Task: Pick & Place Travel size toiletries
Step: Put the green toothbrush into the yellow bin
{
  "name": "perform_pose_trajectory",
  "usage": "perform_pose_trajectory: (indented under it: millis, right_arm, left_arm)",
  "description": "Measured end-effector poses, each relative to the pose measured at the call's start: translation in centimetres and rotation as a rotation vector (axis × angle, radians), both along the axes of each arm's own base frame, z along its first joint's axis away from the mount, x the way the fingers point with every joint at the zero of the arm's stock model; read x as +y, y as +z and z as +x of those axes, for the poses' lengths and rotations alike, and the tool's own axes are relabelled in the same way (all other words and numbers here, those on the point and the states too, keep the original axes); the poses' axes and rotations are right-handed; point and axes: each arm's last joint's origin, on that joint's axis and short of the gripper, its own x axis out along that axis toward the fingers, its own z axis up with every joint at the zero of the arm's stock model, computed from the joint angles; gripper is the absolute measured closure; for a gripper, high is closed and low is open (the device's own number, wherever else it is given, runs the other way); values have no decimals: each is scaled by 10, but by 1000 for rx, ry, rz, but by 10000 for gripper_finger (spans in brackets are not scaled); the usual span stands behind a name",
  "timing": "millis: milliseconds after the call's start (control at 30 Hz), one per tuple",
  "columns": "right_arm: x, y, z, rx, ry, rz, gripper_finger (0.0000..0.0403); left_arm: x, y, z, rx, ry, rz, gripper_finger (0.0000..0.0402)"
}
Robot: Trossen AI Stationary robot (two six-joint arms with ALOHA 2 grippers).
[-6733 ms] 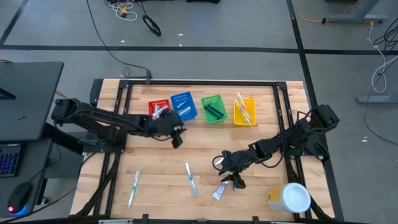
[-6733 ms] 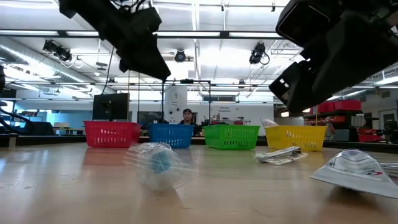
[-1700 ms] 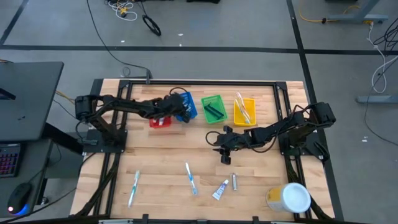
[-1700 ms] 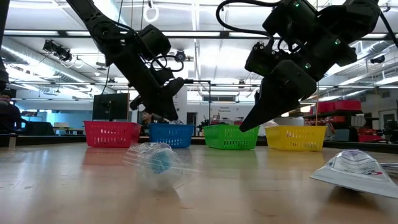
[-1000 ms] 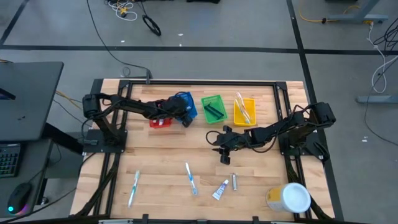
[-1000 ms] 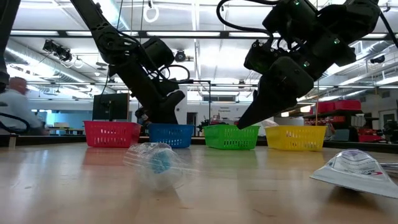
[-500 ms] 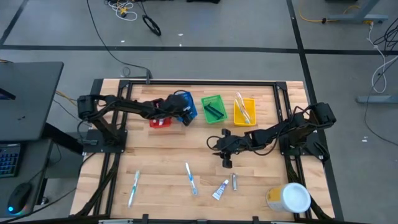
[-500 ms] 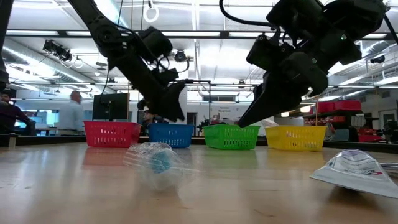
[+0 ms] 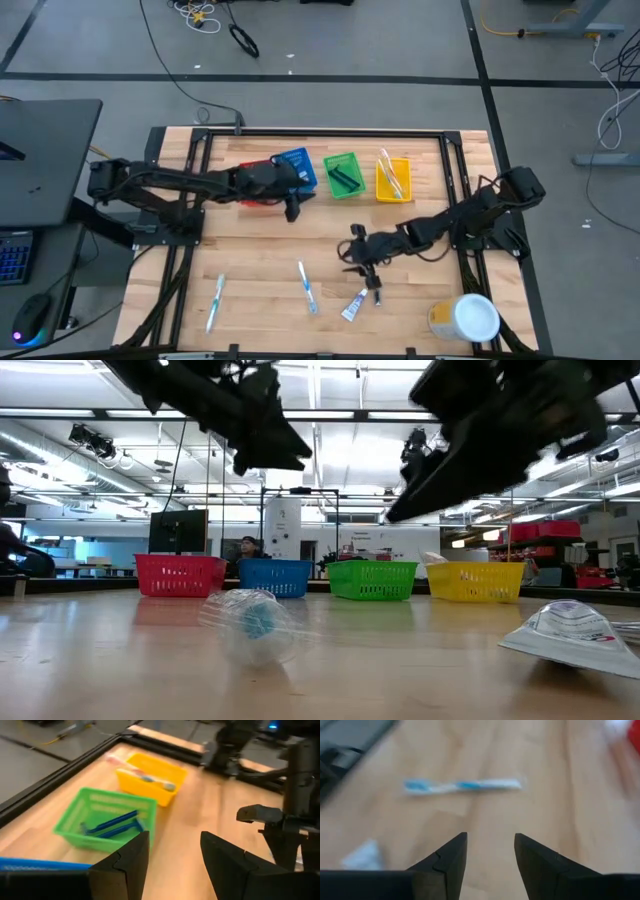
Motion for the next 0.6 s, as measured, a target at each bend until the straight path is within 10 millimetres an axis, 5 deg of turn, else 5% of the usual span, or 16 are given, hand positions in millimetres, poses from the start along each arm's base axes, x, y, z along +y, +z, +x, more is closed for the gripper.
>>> perform_pose_trajectory:
  millis: [233,600]
  right_arm:
    - [29,20,-19,-35,106,19,228]
    - [50,2,-49,162,141,59,228]
  left_arm:
    - [-39,-4,4,18,-133,-3,217]
    - [-97,-9,-3,63,-343,21,217]
